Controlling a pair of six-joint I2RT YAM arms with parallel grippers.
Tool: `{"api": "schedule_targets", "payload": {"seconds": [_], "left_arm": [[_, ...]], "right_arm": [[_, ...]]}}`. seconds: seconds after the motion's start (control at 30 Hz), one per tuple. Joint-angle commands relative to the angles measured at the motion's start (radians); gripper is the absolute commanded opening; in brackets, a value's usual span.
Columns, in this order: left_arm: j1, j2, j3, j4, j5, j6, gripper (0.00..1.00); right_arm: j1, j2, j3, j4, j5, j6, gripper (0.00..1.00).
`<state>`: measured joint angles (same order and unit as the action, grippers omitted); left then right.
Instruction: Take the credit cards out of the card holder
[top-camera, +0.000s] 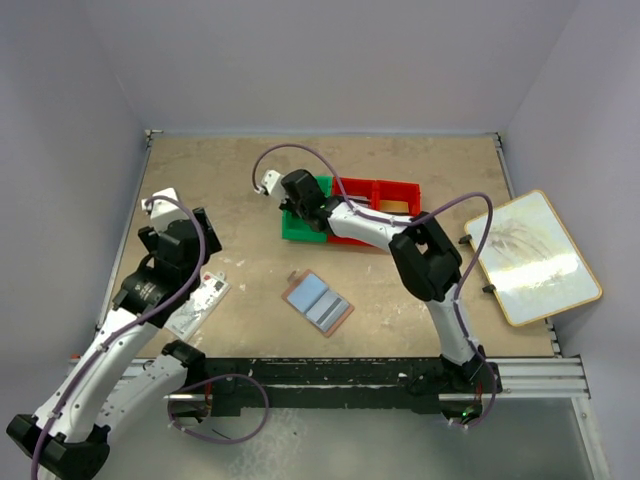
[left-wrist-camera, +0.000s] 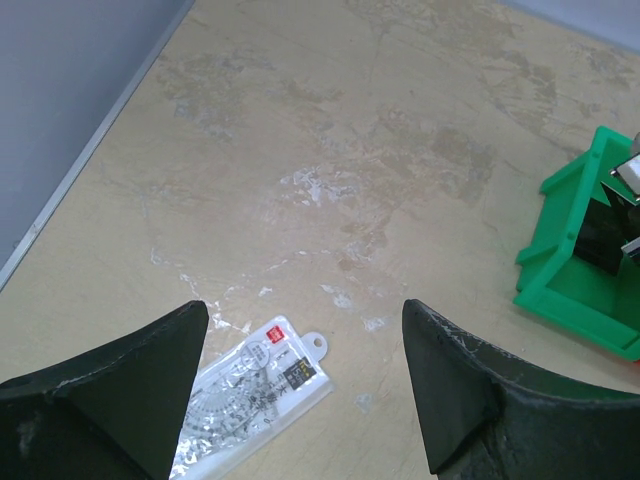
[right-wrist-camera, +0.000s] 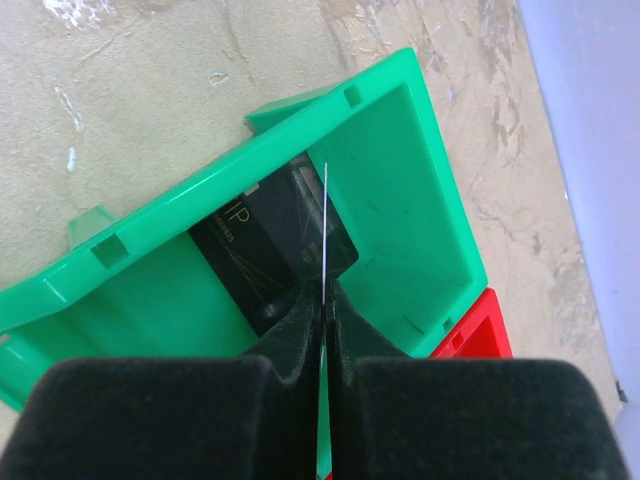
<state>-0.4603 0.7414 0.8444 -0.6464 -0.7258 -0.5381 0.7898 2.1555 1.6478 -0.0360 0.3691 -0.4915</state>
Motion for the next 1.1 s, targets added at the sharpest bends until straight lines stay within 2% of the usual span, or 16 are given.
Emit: {"api": "schedule_targets", "payload": {"seconds": [0.0, 0.37, 1.07], "left_arm": [[0.003, -0.026, 0.011, 0.020, -0.039, -0.001, 0.77], [0.003, -0.049, 0.005, 0.023, -0.040, -0.002, 0.77], [0.003, -0.021, 0.007, 0.024, -0.032, 0.004, 0.77]], "right_arm": [[-0.006, 0.016, 0.048, 0.074, 0.054, -0.101, 0.00], [-0.014, 0.099, 0.064, 0.135, 0.052, -0.254, 0.01], [-0.037, 0.066, 0.039, 0.057, -0.086, -0.171, 0.28]]}}
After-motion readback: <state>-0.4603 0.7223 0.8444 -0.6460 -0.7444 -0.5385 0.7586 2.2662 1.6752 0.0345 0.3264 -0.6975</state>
